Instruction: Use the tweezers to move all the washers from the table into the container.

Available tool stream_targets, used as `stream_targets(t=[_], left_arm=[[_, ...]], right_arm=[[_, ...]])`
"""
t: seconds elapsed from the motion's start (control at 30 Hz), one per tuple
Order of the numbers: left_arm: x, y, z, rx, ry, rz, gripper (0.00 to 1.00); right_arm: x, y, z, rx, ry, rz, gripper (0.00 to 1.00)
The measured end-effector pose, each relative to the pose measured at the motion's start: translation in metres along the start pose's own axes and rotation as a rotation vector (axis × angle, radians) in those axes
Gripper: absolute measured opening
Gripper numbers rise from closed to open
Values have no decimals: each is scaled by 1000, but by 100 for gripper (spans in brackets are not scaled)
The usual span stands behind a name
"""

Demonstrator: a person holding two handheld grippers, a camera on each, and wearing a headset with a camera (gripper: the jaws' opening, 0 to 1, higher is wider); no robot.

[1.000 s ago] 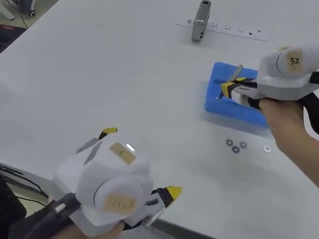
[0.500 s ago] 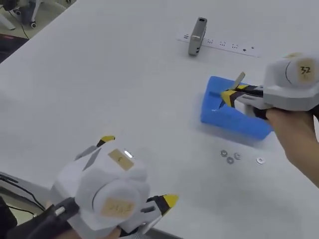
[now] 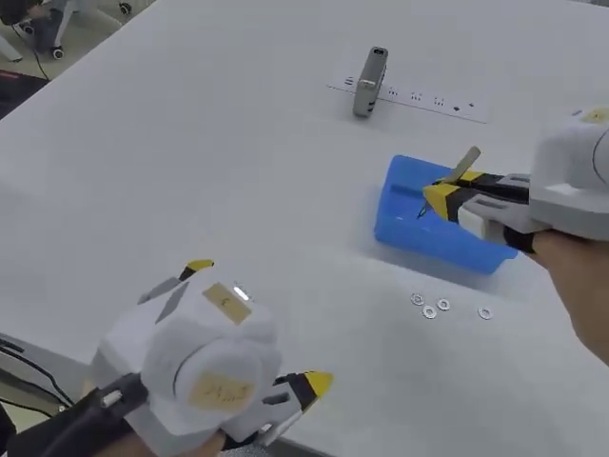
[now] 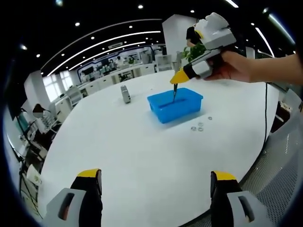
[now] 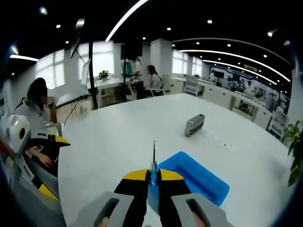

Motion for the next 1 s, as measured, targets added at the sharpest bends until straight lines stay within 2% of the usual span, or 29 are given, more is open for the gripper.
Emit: stream_targets(t=[0.17,0.47,0.83,1.0], left_arm=[[-1,-1,0,-10,9,13,98],[-2,1,-1,3,10,-5,99],[-3,3,-2,19,15,-9,99],[-3,4,-2,27,14,-13,99]], right_arm=[[8,21,6,31,-1,-22,3],[13,48,9,78,5,-53,3],[14,70,5,127,-4,-81,3],[16,75,4,136,-6,-90,4]])
Point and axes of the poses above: the centre of the closed fingertips' face, and the gripper's own axes: z roughly backward along the fingers, x roughly to its left, y roughly out of its underside, the point moved 1 cm from there along z, roughly backward along the fingers, and after that the axes turned 3 degrees about y, right-handed, at the moved point
